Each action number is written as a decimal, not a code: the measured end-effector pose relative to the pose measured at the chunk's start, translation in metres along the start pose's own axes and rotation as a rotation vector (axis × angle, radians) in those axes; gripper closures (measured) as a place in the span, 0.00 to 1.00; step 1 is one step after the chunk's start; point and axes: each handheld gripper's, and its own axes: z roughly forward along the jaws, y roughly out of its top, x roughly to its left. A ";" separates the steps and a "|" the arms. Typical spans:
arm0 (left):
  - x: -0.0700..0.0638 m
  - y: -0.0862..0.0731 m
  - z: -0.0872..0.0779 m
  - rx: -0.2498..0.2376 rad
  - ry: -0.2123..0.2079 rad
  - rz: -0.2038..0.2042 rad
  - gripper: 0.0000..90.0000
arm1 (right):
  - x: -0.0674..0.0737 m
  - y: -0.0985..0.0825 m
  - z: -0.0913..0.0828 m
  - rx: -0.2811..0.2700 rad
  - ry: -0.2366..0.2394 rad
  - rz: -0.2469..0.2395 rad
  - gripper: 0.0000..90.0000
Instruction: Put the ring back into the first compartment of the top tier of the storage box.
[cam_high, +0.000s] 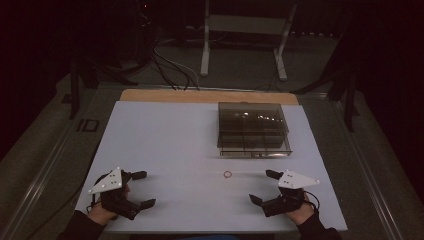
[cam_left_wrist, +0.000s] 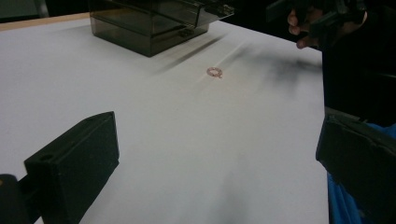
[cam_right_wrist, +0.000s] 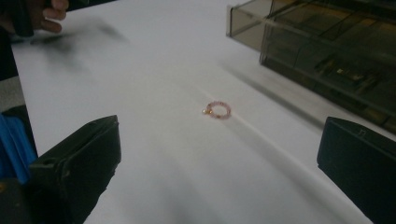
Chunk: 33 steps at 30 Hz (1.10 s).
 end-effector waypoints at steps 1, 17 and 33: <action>0.000 0.000 0.000 0.001 0.000 0.000 0.01 | 0.000 0.001 -0.001 -0.002 -0.002 -0.003 0.00; 0.000 0.000 0.002 0.007 -0.004 0.000 0.01 | -0.004 0.023 -0.004 -0.023 -0.025 -0.025 0.00; -0.001 0.000 0.002 0.005 -0.004 -0.002 0.01 | -0.001 0.048 0.008 -0.022 -0.032 -0.068 0.00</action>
